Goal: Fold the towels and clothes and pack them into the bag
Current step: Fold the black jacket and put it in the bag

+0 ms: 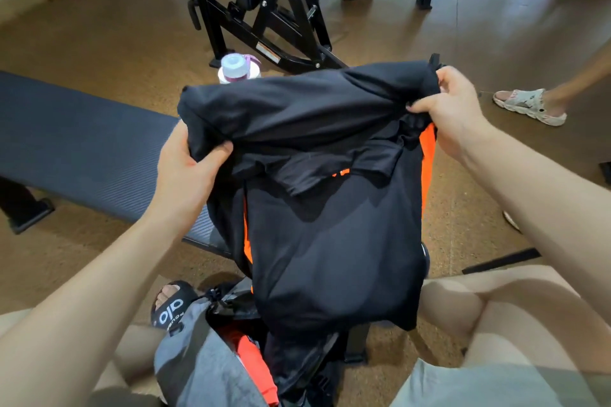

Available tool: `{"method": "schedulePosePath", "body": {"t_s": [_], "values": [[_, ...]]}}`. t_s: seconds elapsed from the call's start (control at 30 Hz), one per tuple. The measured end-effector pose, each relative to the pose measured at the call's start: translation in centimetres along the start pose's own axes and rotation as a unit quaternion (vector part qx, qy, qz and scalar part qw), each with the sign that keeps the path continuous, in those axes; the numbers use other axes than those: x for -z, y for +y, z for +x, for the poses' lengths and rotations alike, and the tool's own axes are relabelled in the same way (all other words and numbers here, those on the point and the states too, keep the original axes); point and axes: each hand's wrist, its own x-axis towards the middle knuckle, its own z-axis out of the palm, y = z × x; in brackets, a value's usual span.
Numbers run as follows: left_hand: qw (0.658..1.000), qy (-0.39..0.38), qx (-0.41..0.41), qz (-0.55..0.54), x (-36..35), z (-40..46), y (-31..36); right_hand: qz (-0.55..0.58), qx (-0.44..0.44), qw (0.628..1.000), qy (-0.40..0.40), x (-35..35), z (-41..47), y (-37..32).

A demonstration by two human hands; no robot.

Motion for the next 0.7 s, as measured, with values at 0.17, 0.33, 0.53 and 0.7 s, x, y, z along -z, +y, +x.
{"method": "schedulePosePath", "body": {"t_s": [0.17,0.33,0.53,0.7], "values": [[1.000,-0.004,-0.023,-0.011,0.1,1.5,1.8,0.017,0.031,0.999,0.006,-0.2,0.5,-2.3],[1.000,-0.008,0.003,0.005,0.8,1.0,1.1,0.026,0.018,0.999,-0.013,-0.2,-0.7,-1.6],[0.991,-0.115,-0.008,0.071,3.2,-2.5,-1.2,0.001,-0.041,0.994,-0.101,2.5,-5.4,2.2],[0.878,-0.335,-0.181,0.291,4.9,-6.4,-4.4,-0.237,-0.044,0.942,-0.232,5.5,-10.0,7.0]]}}
